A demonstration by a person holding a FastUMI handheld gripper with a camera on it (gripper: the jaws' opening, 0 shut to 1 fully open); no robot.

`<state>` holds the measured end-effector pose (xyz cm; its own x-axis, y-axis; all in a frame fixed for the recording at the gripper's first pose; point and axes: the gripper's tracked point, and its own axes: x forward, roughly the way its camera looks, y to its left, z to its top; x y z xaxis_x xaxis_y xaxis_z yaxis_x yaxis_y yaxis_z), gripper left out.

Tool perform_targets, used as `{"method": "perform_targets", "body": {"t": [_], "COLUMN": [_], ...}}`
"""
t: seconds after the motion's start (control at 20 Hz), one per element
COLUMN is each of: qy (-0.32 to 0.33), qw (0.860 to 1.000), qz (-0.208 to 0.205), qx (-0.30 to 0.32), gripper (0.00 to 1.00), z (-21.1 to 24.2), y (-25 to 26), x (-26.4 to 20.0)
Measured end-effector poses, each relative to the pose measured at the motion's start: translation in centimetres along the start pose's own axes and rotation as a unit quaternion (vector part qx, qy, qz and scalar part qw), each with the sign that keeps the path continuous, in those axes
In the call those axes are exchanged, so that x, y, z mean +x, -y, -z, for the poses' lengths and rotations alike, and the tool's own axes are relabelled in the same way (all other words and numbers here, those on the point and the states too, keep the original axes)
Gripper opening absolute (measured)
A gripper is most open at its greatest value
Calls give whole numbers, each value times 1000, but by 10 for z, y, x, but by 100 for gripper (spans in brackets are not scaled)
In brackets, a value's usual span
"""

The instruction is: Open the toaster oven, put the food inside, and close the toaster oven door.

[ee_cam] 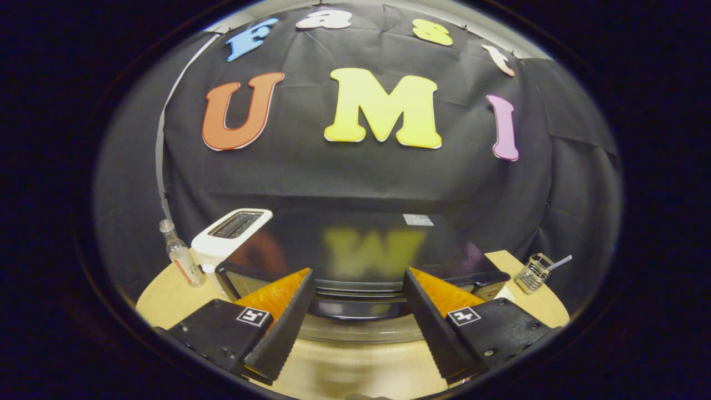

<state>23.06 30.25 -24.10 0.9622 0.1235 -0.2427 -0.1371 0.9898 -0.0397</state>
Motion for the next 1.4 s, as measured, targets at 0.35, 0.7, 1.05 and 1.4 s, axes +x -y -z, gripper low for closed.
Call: {"method": "perform_targets", "body": {"t": [0.35,0.7,1.05,1.4], "qy": [-7,-18,-54,-102], "qw": [1000,999,998,994], "qz": [4,-2,-13,-29], "qx": [22,28,28,26], "gripper": [100,100,100,100], "z": [7,27,73,124], "y": [-1,-2,-4,-5], "x": [-22,-54,-91,-108]}}
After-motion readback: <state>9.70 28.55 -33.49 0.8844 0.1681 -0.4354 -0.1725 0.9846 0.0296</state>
